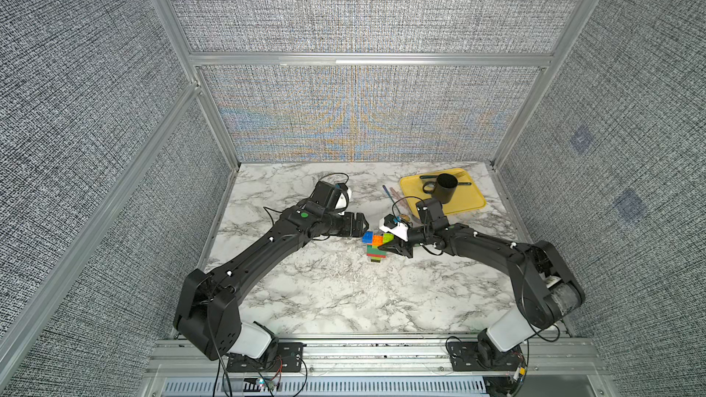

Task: Assemble a carrot with lego
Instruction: Adjust the lego brick at the center of the board.

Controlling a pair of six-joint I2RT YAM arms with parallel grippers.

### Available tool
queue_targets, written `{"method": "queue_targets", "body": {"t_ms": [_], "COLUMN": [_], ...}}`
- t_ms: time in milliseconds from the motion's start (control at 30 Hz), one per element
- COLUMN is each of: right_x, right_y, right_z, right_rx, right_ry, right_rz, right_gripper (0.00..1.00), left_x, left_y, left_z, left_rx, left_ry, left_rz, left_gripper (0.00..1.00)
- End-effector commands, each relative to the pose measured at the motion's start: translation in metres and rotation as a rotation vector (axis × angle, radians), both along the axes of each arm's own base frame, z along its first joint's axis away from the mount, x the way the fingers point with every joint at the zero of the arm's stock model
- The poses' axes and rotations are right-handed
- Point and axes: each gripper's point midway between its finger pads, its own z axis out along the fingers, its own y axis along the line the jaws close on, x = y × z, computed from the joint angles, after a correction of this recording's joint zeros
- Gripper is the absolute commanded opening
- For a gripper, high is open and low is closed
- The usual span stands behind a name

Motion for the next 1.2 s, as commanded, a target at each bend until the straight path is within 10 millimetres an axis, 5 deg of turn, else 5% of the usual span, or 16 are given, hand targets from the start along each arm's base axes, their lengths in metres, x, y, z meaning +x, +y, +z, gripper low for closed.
{"method": "queue_targets", "body": {"t_ms": [0,133,467,600,1167], "right_x": [0.002,-0.004,-0.014,-0.011,0.016], "right_y": [0.005,0.007,0.018,0.024,0.036], "right_z": [0.024,0.038,0.030,0.010,-0.034], "right_rx": [0.092,0.188,0.313,0.266,0.157], "right_ry": [0.047,0.231,0.772,0.946,1.186], "right_rz": [-0.050,-0.137,-0.294,-0.316,-0.316], "right_gripper": [0.27,0.28,0.29,0.30,0.32], "left_x": [-0.001,0.002,0.006,0.003,-0.008], "left_y": [0.008,0.020,0.039,0.038,0.032], "left_z": [0.001,0.009,0.014,0.010,-0.006], "left_rx": [0.028,0.034,0.049,0.035,-0.020], "left_ry": [-0.017,-0.067,-0.116,-0.107,-0.081], "left_rz": [0.013,0.060,0.117,0.111,0.081], "left_gripper": [0.93,0.93,0.93,0.93,0.93]}}
